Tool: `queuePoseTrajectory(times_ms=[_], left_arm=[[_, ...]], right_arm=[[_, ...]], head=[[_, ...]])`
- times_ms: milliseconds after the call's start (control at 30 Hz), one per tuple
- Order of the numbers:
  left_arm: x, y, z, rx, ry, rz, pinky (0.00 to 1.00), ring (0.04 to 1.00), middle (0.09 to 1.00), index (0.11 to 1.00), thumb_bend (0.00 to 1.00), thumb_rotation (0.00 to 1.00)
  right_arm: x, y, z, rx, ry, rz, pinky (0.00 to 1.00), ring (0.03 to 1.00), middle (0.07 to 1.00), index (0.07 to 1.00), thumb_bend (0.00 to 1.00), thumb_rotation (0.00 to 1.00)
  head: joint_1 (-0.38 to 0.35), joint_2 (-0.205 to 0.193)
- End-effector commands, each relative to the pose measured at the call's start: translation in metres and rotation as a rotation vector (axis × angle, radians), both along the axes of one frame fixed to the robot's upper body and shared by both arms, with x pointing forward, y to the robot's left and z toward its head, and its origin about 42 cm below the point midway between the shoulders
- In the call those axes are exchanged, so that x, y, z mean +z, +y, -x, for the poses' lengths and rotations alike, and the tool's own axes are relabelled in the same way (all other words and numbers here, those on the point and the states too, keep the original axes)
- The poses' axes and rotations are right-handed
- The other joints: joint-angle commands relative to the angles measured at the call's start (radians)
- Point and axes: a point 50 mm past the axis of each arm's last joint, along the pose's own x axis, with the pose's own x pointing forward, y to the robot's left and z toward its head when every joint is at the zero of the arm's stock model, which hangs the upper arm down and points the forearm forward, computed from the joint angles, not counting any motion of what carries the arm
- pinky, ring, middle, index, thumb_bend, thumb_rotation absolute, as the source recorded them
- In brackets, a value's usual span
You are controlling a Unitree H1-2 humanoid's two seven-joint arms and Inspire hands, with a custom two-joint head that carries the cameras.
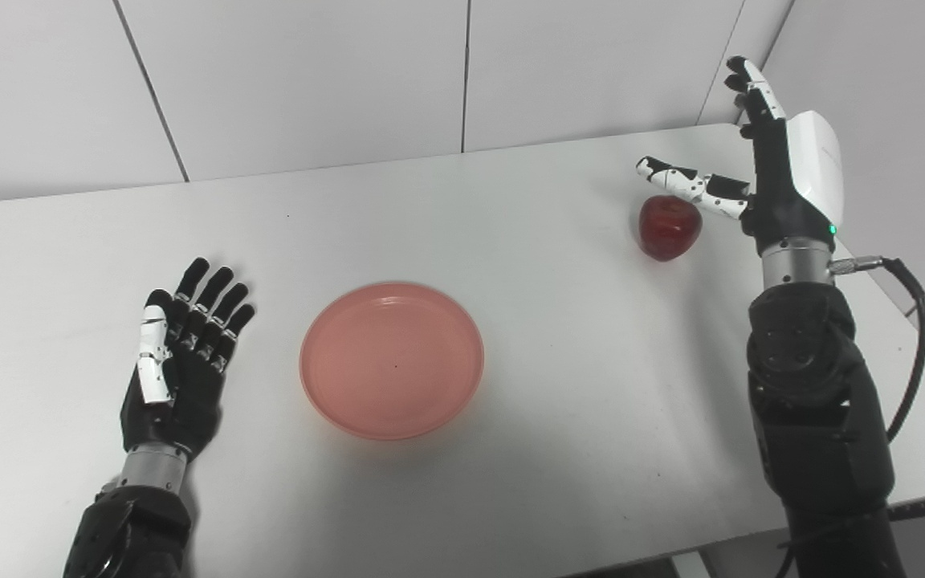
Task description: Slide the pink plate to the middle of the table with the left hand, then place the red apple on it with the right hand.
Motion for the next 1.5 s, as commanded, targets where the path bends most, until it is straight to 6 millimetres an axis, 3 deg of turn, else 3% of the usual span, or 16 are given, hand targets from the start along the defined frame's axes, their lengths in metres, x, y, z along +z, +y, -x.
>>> queuePoseTrajectory(times_ms=[0, 133, 667, 1467], left_arm=[[0.002, 0.002, -0.002, 0.002, 0.002, -0.006, 0.92, 0.903, 0.91, 0.906, 0.42, 1.0], [0.0, 0.002, -0.003, 0.004, 0.006, -0.002, 0.92, 0.901, 0.908, 0.906, 0.42, 1.0], [-0.001, 0.004, -0.003, 0.001, 0.007, -0.008, 0.93, 0.909, 0.916, 0.914, 0.42, 1.0], [-0.003, 0.0, 0.001, 0.008, 0.012, -0.008, 0.91, 0.898, 0.905, 0.903, 0.42, 1.0]], right_arm=[[0.017, -0.011, -0.003, -0.031, -0.054, 0.059, 0.72, 0.819, 0.847, 0.896, 0.98, 0.46], [0.012, -0.022, -0.005, -0.065, -0.012, 0.07, 0.77, 0.844, 0.86, 0.89, 1.0, 0.48], [-0.017, -0.036, -0.02, -0.089, 0.157, 0.025, 0.75, 0.841, 0.881, 0.884, 1.0, 0.48], [-0.045, -0.029, -0.049, -0.025, 0.277, -0.022, 0.74, 0.838, 0.879, 0.89, 1.0, 0.47]], head=[[-0.003, -0.002], [-0.003, -0.003], [0.004, -0.01], [0.02, -0.014]])
